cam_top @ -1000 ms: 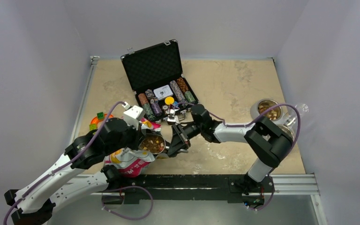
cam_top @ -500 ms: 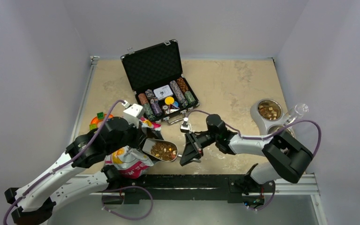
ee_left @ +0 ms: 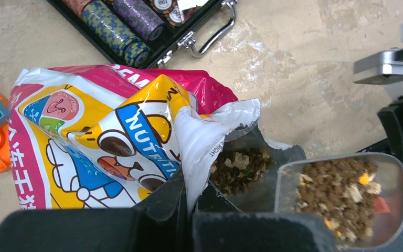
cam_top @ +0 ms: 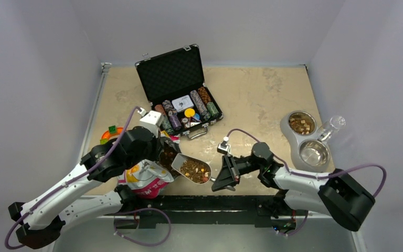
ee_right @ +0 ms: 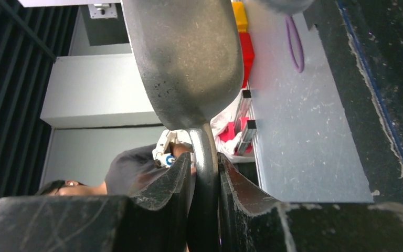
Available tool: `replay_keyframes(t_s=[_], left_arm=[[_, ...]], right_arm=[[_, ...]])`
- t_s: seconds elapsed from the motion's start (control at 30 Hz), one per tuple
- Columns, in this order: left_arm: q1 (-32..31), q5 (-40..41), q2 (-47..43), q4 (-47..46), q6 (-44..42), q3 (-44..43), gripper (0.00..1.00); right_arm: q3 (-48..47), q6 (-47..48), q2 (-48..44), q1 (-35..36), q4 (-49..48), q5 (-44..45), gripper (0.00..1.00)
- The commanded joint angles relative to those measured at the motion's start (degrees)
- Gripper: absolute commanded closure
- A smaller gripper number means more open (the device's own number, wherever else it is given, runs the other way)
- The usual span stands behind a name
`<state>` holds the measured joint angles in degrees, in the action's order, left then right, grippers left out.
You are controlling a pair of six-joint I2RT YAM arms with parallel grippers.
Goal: Serve the pet food
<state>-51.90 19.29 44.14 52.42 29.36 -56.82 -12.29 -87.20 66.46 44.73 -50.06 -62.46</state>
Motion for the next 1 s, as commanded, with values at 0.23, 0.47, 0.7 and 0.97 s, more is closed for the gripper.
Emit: replay_keyframes(t_s=[0.23, 0.47, 0.7, 0.97], left_arm=[[0.53, 14.99, 0.43, 2.29, 4.09, -2.83, 1.0], [0.56, 16.77, 0.39, 3.3, 4.72, -3.16, 1.0], [0.55, 16.72, -0.75, 4.27, 5.54, -2.78, 1.0], [0.55, 16.72, -1.39, 4.89, 4.84, -3.56, 1.0]], right_arm=[[0.0, 3.29, -29.24, -7.99, 23.67, 7.78, 1.0], [-0.74, 4.79, -34.22, -10.96, 31.25, 6.23, 1.0], [-1.09, -0.38, -30.97, -18.43, 22.15, 8.82, 1.0], [-6.53, -1.77, -18.55, -29.32, 14.5, 9.29, 1.0]])
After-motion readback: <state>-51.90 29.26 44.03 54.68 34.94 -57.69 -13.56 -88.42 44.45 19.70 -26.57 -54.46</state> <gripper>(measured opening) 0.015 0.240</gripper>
